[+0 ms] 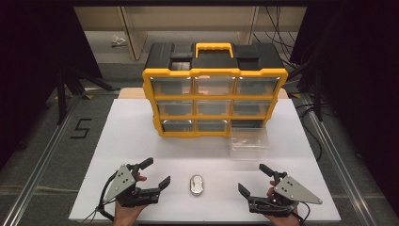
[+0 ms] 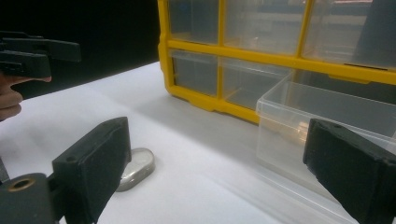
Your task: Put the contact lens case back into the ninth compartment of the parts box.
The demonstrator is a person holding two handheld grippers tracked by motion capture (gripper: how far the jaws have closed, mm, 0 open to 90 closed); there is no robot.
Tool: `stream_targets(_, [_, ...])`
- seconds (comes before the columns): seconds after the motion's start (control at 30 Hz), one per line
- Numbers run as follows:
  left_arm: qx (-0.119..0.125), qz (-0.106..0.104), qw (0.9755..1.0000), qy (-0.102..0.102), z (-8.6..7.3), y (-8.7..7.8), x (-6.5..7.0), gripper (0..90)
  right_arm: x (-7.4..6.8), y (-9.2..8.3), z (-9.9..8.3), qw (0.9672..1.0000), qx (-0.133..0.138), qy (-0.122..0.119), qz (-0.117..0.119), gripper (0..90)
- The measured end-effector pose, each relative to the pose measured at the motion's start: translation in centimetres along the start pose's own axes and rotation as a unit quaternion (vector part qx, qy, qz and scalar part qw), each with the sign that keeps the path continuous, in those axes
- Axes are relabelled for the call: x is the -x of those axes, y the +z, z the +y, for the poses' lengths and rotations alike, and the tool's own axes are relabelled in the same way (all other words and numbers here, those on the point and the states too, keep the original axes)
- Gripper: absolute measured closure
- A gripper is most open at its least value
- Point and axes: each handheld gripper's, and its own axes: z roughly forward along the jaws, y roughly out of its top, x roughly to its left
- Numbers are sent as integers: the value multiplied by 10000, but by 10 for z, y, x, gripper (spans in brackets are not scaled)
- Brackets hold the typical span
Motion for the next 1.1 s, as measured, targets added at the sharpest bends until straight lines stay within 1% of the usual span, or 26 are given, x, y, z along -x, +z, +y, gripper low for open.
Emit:
stream_targets(0.27, [22, -1, 10000, -46, 0, 0, -1, 154, 0, 1, 0, 10000, -6, -14, 2, 86])
stream_targets(0.5, [21, -1, 10000, -34, 0, 0, 0, 155, 0, 1, 0, 10000, -21, -17, 12, 88])
stream_targets(0.73, [20, -7, 10000, -34, 1, 0, 0, 156, -1, 2, 1, 9999, -88, -32, 101, 97])
stream_targets(0.77, [17, -9, 10000, -31, 1, 0, 0, 156, 0, 2, 2, 9998, -140, -19, 117, 98])
stream_targets(1.0, [15, 6, 10000, -31, 0, 0, 0, 157, -1, 5, 6, 9994, -260, 41, 228, 97])
stream_targets(1.07, [18, 7, 10000, -27, 0, 0, 0, 157, -2, 6, 7, 9991, -369, 35, 202, 97])
stream_targets(1.1, [17, 9, 10000, -28, 0, 0, 0, 157, -2, 6, 7, 9991, -369, 35, 202, 97])
